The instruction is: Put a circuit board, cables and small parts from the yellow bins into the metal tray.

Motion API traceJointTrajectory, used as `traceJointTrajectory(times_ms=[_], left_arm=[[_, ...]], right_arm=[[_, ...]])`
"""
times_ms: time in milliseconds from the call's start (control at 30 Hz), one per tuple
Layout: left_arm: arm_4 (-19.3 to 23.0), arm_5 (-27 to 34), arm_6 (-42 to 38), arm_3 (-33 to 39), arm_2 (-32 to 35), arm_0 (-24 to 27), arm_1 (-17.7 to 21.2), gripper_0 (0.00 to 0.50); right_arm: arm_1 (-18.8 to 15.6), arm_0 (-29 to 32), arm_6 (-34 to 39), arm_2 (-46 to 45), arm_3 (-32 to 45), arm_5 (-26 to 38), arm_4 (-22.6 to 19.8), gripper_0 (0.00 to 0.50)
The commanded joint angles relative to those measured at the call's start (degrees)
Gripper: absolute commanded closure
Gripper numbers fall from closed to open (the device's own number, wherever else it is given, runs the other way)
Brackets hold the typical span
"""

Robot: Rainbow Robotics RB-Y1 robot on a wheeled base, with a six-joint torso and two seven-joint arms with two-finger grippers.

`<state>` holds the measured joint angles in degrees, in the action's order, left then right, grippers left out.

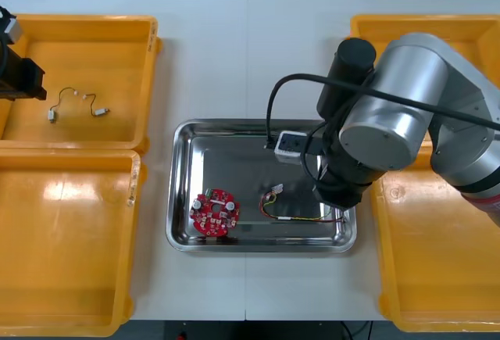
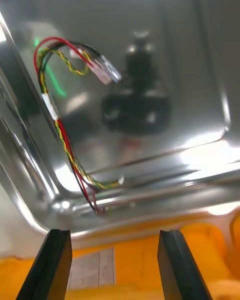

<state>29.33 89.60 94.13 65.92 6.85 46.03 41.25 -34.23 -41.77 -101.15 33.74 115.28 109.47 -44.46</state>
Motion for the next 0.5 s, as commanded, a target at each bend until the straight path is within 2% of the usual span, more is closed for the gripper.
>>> traceJointTrajectory(times_ms=[33,300,500], left_arm=[[0.6,-3.3,6.6,-1.0,1.3,3.0,1.6,0.0],[1.0,-6.6,7.1,-3.7,1.3,2.6,0.3,0.0],[0.8,-8.4,7.6,-6.2,1.3,2.6,-0.7,0.0]], right_arm=[[-0.4,-3.5,3.2,-5.7,1.8,0.5,-1.2,0.0],[-5.1,-5.2,4.9,-13.8,1.3,0.5,-3.1,0.0],[-7.7,-6.0,5.8,-20.3,-5.2,0.5,-6.6,0.0]])
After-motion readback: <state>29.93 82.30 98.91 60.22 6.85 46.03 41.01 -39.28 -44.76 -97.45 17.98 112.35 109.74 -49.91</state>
